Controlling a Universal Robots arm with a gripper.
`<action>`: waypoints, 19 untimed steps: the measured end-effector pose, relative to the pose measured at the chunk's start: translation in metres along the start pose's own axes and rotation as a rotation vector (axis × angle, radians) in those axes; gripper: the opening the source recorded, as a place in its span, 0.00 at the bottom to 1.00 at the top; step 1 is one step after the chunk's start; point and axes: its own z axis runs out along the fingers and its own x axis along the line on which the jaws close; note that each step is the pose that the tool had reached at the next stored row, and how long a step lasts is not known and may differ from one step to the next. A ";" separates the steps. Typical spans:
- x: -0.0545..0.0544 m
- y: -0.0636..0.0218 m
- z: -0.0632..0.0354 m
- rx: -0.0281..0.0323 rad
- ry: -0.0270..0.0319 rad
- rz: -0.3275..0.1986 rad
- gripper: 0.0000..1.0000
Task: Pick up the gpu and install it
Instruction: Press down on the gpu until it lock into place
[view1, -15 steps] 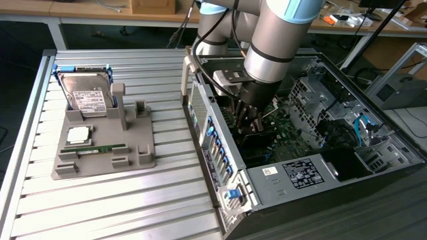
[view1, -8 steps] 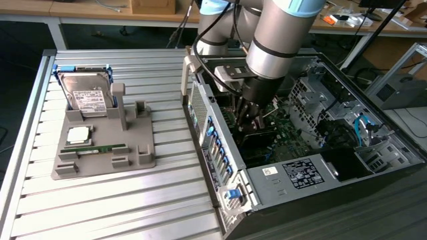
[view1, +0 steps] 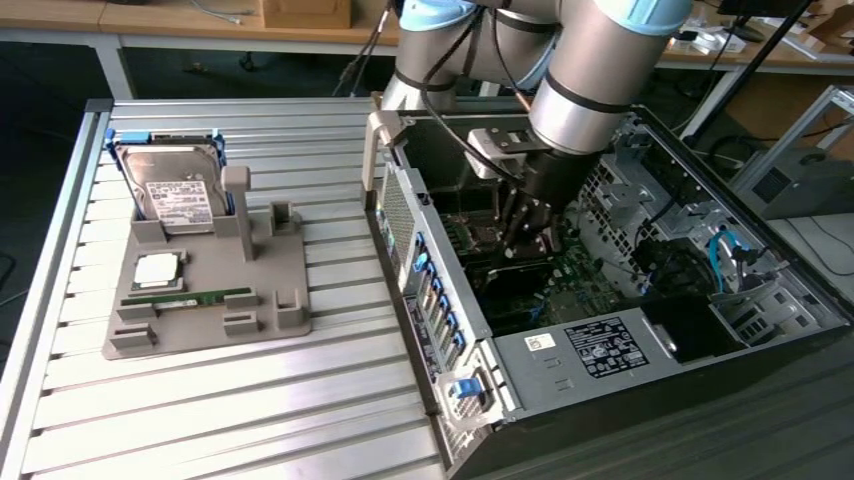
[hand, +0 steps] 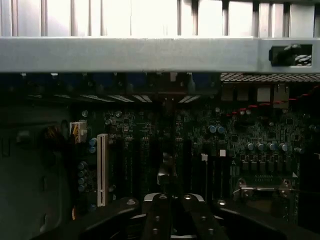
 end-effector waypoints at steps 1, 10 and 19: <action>0.000 -0.0049 -0.0002 -0.0021 -0.0002 0.000 0.11; 0.000 -0.0355 -0.0019 -0.0081 -0.0038 0.000 0.11; 0.001 -0.0409 -0.0305 -0.0081 -0.0095 -0.001 0.11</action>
